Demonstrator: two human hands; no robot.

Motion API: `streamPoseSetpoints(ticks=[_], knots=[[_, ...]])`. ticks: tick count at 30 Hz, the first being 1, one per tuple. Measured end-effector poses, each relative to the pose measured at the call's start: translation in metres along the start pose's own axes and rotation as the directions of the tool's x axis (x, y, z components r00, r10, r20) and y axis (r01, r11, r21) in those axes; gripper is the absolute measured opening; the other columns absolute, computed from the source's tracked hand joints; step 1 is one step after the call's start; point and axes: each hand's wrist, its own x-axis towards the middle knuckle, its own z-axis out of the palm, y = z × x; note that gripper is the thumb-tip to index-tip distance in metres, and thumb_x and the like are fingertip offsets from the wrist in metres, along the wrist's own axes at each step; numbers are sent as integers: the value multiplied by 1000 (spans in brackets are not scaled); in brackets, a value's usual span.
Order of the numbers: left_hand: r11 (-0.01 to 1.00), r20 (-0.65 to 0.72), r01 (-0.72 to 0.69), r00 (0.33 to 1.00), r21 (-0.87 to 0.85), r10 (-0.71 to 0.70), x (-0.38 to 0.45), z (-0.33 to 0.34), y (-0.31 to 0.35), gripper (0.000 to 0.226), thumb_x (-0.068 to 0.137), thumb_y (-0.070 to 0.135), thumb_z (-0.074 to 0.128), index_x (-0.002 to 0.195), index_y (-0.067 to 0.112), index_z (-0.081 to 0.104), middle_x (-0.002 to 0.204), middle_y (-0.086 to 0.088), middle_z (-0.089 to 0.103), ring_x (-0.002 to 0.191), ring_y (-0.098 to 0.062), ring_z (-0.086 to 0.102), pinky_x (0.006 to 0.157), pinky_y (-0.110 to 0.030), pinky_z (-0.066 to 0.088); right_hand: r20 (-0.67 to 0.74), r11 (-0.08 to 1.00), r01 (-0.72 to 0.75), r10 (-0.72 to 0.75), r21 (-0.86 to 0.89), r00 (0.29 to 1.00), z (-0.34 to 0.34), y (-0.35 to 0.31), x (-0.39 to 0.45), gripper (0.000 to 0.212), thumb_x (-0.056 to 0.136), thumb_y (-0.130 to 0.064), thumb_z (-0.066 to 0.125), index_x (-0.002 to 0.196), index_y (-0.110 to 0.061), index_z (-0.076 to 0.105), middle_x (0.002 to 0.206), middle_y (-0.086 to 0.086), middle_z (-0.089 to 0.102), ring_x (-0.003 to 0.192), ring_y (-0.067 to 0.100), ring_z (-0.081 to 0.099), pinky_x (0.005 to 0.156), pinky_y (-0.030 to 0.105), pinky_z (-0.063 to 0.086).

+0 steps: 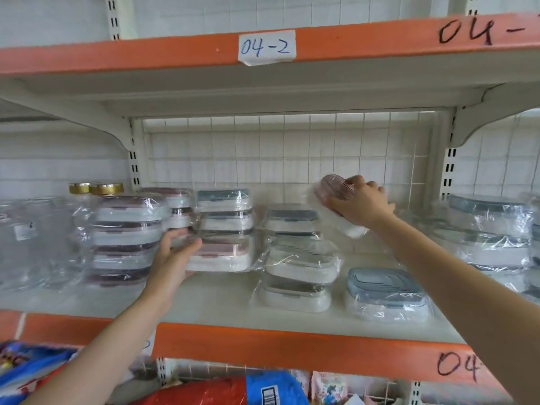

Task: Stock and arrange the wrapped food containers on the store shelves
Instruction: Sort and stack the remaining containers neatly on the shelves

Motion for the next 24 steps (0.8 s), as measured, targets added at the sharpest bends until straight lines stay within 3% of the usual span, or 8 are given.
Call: streamPoseSetpoints(ticks=[2,5,8,13,16,19,24], knots=[[966,38,-19,999,259,10,0,-17,-10,24,87,28,66,109,32,57,125,5,53,112,-14,51,88,-36,44,15,995,95,-95,34,995,3,-31,-13,87,67,-76,54,136,-26,38,130,11,44,123,31,35,100,49,35],[829,123,-58,992,556,-13,-2,-33,-15,40,89,30,63,126,19,53,125,3,52,116,-15,49,93,-30,40,91,961,268,-274,68,957,17,-82,-33,82,67,-73,58,134,-30,41,128,6,47,122,27,38,100,48,36],[653,143,-139,989,744,48,-9,-43,-13,45,90,30,63,129,13,50,120,-1,58,109,-17,56,85,-25,43,239,910,412,-413,57,879,42,-126,-52,78,68,-73,59,131,-30,43,127,4,50,121,25,40,101,50,35],[544,110,-219,968,810,226,-28,-64,-5,38,88,21,63,120,13,45,118,-4,51,94,-14,57,75,-24,46,369,854,516,-459,-68,808,97,-168,-72,78,70,-77,54,125,-24,42,126,4,51,123,26,40,101,51,30],[502,106,-224,962,835,253,-33,-75,5,30,88,18,61,113,17,44,115,2,46,90,-7,50,73,-17,36,436,847,532,-476,-8,764,122,-177,-76,74,79,-67,54,131,-15,42,132,10,46,127,30,35,103,43,33],[499,147,-284,944,819,296,-36,-75,18,25,89,15,60,110,18,47,111,7,42,95,-5,49,80,-16,35,514,833,550,-499,62,698,121,-175,-75,58,89,-52,53,132,-14,48,131,14,49,121,30,44,99,35,36],[516,292,-442,891,734,347,-40,-36,39,22,88,17,60,108,19,52,104,10,45,97,-7,50,86,-20,40,395,830,533,-550,162,736,61,-136,-61,41,94,-37,52,131,-18,53,142,3,44,125,23,45,103,31,32]])
